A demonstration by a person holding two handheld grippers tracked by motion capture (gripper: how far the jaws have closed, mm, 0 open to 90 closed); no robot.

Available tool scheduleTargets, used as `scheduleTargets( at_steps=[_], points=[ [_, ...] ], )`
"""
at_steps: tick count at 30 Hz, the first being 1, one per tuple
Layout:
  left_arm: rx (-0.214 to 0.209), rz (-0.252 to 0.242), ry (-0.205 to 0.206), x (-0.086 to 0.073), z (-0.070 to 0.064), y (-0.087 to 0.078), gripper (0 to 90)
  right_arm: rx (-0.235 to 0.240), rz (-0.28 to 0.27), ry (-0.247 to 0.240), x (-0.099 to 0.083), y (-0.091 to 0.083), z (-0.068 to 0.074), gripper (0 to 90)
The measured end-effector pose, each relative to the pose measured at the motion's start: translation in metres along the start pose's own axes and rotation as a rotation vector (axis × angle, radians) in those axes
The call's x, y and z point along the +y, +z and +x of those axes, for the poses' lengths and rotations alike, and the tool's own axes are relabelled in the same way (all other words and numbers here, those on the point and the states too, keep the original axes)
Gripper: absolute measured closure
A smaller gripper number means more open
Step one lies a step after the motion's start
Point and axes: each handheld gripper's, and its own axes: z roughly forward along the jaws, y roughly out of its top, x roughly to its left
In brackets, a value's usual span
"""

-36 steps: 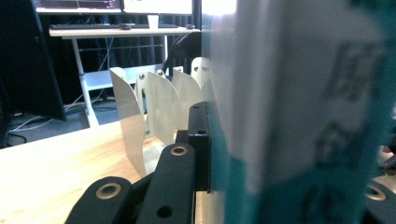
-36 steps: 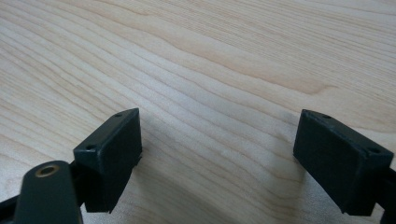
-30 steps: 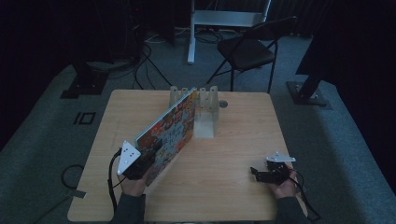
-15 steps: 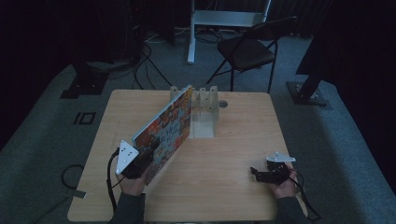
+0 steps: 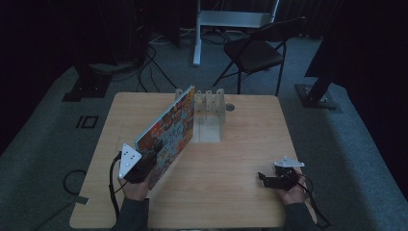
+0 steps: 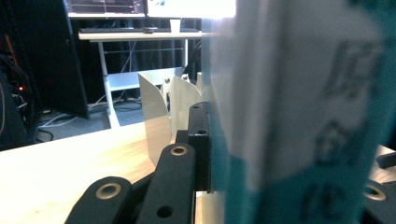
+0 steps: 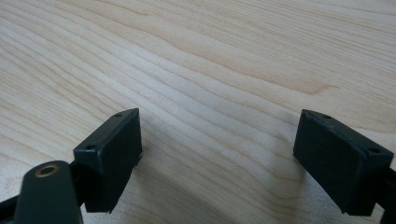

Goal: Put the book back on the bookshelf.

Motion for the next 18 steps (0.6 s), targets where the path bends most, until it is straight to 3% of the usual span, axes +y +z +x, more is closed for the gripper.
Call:
scheduleTargets(
  at_steps=[18],
  points=[
    [0.037, -0.001, -0.013, -0.0021, -0.0047, 0.0068, 81.2, 0.0, 0.0, 0.0, 0.0, 0.0, 0.0, 14.7]
  ],
)
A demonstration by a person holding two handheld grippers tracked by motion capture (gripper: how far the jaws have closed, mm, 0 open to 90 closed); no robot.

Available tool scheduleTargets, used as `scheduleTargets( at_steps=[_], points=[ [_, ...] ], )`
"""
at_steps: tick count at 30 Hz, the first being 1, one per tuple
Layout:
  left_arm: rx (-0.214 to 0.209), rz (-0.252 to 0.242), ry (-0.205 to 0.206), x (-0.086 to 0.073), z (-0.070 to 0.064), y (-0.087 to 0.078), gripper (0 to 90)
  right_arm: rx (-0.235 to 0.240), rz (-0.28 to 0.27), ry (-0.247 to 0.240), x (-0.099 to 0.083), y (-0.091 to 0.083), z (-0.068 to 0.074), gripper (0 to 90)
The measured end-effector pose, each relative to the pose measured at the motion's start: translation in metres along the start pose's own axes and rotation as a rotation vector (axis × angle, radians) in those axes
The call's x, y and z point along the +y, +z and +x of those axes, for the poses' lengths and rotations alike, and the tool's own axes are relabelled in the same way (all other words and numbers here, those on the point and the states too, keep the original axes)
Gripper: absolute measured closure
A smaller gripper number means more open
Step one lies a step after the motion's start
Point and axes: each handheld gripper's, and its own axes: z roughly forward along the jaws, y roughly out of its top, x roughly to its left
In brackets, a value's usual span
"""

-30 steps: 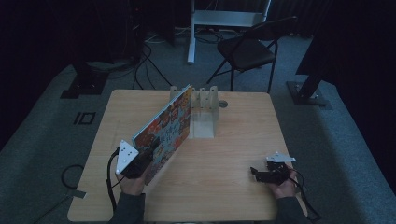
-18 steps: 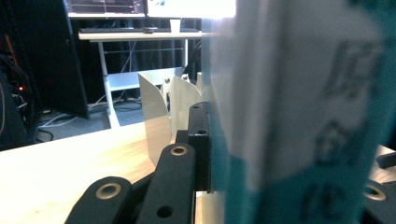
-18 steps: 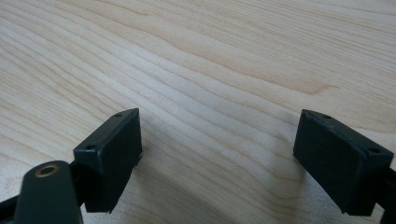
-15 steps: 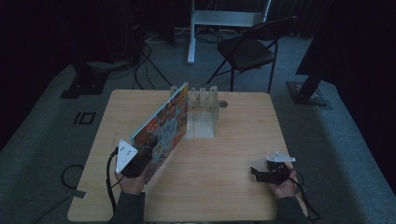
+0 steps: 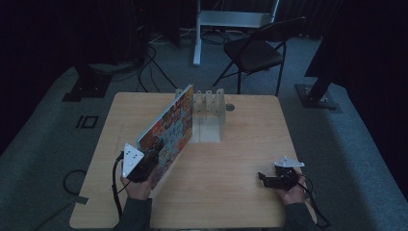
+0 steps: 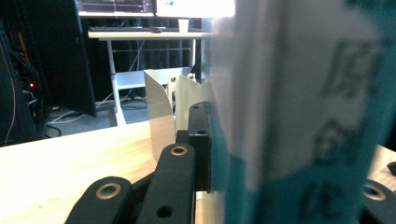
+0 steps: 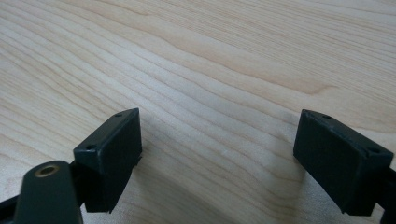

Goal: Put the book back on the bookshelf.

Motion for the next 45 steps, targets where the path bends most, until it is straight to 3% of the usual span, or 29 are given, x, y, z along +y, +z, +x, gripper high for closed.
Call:
scheduleTargets(
  at_steps=[10, 32, 45],
  points=[
    [0.021, 0.009, -0.013, -0.001, -0.003, 0.007, 81.2, 0.0, 0.0, 0.0, 0.0, 0.0, 0.0, 14.7],
    [0.066, 0.022, -0.001, -0.003, -0.008, 0.017, 81.2, 0.001, 0.0, 0.0, 0.0, 0.0, 0.0, 14.7],
    [0.082, 0.006, -0.008, -0.002, -0.01, 0.022, 81.2, 0.001, 0.0, 0.001, 0.0, 0.0, 0.0, 14.7]
  ],
)
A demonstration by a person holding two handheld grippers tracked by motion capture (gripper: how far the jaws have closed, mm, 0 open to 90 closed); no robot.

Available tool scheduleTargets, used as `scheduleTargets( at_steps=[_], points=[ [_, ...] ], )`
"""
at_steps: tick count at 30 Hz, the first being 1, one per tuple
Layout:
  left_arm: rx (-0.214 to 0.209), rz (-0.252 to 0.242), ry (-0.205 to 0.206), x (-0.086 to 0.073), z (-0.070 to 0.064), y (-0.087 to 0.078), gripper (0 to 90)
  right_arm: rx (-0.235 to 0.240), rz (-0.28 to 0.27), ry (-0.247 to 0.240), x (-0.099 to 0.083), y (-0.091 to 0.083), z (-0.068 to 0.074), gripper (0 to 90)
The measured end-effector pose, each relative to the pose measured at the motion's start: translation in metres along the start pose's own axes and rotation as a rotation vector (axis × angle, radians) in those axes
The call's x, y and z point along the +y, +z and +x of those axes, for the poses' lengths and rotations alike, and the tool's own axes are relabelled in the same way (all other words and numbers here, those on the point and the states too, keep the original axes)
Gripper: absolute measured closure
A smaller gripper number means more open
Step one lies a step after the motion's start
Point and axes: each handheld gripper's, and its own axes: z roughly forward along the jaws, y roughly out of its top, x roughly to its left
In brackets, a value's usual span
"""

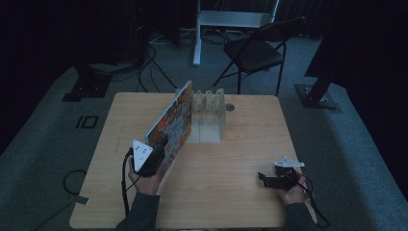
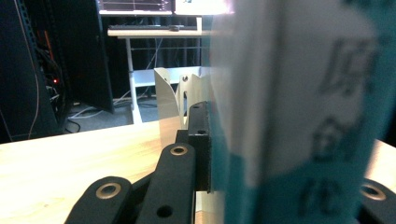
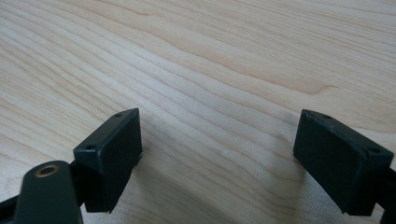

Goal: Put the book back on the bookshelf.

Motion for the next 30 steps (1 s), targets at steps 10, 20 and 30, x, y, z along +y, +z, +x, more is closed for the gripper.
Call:
scheduleTargets(
  at_steps=[10, 20, 30],
  points=[
    [0.002, -0.002, 0.008, 0.002, -0.003, 0.005, 81.2, 0.0, 0.0, 0.0, 0.0, 0.0, 0.0, 14.7],
    [0.021, -0.004, -0.007, 0.003, -0.006, 0.012, 81.2, 0.0, 0.0, 0.0, 0.0, 0.0, 0.0, 14.7],
    [0.049, 0.001, -0.011, 0.003, -0.007, 0.019, 81.2, 0.0, 0.0, 0.0, 0.0, 0.0, 0.0, 14.7]
  ],
)
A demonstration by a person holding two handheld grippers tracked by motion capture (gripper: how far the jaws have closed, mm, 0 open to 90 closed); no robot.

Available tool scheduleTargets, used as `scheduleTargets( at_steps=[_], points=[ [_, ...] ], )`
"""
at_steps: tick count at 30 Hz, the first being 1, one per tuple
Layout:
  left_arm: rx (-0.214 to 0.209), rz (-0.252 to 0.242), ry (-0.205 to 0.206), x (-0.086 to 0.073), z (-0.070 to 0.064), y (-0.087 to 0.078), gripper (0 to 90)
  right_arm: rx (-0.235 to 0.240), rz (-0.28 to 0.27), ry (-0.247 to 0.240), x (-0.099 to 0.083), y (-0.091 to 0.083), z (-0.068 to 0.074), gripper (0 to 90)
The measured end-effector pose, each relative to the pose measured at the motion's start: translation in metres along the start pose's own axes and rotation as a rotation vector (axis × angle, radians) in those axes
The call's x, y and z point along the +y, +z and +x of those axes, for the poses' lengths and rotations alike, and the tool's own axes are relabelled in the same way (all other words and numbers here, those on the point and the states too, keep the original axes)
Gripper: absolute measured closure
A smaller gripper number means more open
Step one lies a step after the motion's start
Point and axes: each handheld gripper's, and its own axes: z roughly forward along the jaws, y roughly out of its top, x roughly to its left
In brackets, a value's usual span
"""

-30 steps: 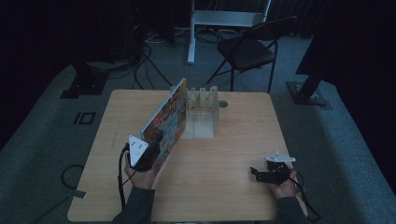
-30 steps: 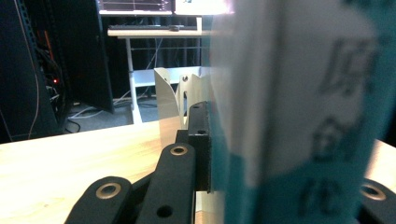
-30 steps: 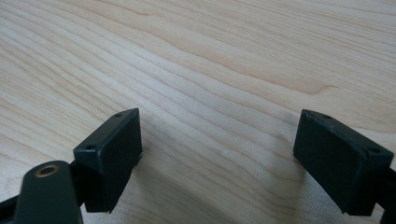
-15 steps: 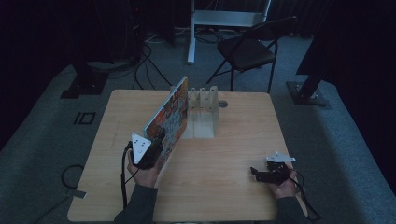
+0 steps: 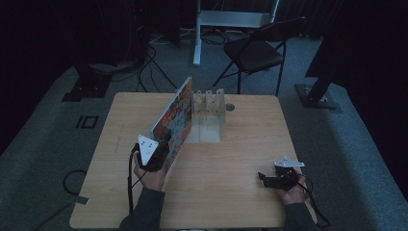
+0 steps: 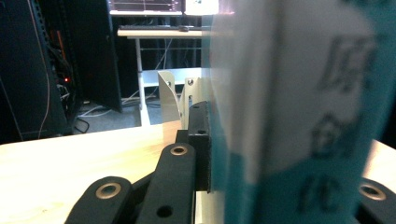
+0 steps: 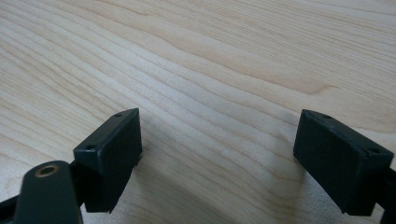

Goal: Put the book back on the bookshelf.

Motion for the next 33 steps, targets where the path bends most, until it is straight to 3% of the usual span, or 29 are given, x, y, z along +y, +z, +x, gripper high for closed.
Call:
scheduleTargets(
  at_steps=[17, 33],
  points=[
    [0.05, -0.01, -0.012, 0.001, -0.009, 0.012, 81.2, 0.001, 0.001, -0.001, 0.0, 0.0, 0.0, 14.7],
    [0.098, -0.003, 0.006, -0.001, -0.016, 0.022, 81.2, 0.003, 0.0, -0.001, 0.0, 0.0, 0.0, 14.7]
  ],
)
